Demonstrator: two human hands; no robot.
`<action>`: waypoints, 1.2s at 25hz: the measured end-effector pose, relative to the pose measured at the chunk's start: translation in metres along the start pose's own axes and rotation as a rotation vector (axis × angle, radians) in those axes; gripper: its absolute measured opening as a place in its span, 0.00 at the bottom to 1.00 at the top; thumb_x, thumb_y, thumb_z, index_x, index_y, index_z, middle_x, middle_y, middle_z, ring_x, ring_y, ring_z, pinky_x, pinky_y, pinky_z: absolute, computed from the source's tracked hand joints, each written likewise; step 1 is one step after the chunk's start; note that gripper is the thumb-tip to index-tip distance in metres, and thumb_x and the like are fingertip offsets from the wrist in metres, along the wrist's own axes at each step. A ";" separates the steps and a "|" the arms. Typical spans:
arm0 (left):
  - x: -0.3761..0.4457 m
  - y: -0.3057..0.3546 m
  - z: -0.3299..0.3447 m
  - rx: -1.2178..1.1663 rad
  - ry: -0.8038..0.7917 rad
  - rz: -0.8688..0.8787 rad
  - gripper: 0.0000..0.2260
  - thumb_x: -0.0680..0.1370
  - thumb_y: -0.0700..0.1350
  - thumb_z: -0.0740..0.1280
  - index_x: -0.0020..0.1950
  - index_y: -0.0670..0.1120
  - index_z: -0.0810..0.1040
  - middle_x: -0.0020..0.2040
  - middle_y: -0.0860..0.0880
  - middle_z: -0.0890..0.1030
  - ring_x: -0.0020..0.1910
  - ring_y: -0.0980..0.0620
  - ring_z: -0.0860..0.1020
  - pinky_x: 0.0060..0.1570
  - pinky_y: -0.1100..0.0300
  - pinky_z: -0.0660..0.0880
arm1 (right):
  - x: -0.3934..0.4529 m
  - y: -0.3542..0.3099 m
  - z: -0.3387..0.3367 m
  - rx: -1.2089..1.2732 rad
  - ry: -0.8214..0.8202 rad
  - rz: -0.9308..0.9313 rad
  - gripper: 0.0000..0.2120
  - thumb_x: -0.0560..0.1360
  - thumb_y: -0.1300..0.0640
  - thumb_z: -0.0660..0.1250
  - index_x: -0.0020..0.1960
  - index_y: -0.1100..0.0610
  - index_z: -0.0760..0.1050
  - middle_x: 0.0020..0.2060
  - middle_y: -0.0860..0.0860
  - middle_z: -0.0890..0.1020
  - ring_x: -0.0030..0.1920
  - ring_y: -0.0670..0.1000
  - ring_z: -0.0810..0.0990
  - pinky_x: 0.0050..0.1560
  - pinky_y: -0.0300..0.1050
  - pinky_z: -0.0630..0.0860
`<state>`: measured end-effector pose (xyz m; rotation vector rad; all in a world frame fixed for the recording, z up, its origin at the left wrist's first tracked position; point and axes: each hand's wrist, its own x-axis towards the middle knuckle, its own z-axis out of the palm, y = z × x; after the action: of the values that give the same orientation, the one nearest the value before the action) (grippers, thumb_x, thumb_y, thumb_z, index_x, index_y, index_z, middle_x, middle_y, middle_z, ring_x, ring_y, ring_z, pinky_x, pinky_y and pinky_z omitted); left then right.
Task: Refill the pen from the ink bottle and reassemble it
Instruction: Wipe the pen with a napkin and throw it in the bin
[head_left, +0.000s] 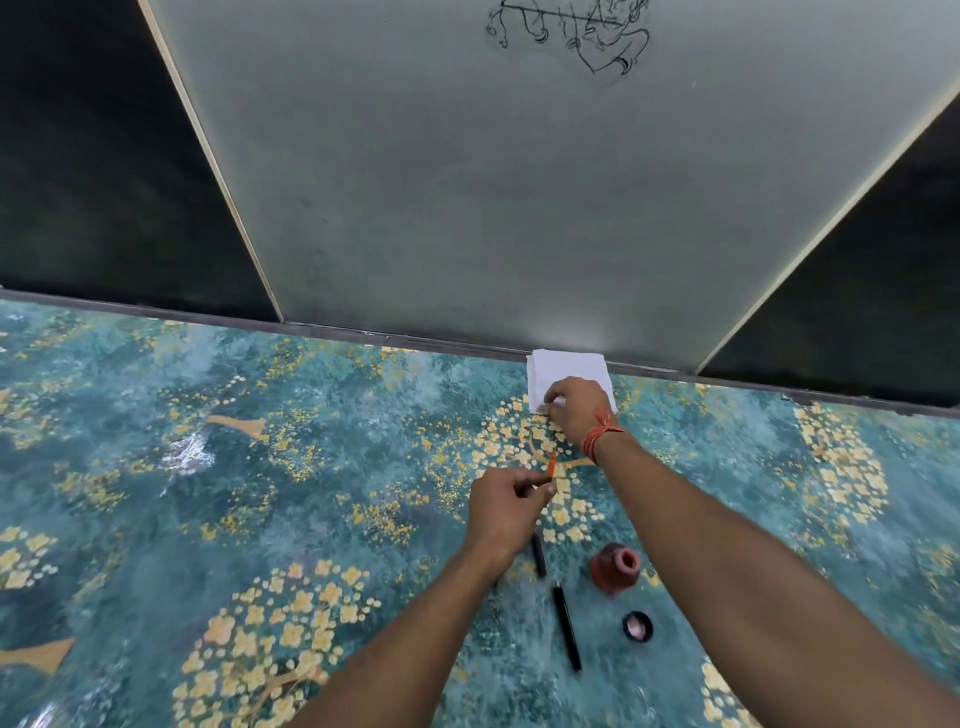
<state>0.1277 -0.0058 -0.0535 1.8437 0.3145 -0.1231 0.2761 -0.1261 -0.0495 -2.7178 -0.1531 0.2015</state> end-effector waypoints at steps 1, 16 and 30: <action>0.000 0.000 0.000 0.002 0.007 0.004 0.05 0.71 0.45 0.75 0.45 0.47 0.87 0.36 0.47 0.85 0.37 0.48 0.83 0.40 0.53 0.78 | 0.000 0.001 0.000 0.018 0.005 0.002 0.06 0.72 0.59 0.71 0.48 0.59 0.84 0.52 0.58 0.84 0.55 0.60 0.80 0.54 0.46 0.74; -0.003 0.009 -0.009 -0.047 0.042 0.003 0.05 0.73 0.44 0.74 0.47 0.46 0.86 0.35 0.53 0.83 0.38 0.51 0.82 0.42 0.57 0.78 | 0.005 0.006 -0.007 0.142 0.066 0.055 0.07 0.76 0.63 0.64 0.45 0.59 0.81 0.47 0.57 0.84 0.50 0.58 0.81 0.50 0.45 0.73; -0.054 0.082 -0.004 0.186 0.014 0.158 0.14 0.78 0.47 0.65 0.35 0.45 0.81 0.26 0.52 0.75 0.25 0.58 0.69 0.28 0.60 0.66 | -0.192 -0.041 -0.051 1.032 0.317 0.182 0.03 0.74 0.60 0.71 0.46 0.58 0.83 0.42 0.54 0.86 0.44 0.51 0.85 0.47 0.44 0.81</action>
<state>0.0980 -0.0317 0.0371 2.0464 0.1709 -0.0310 0.0923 -0.1348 0.0361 -1.6947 0.2351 -0.0921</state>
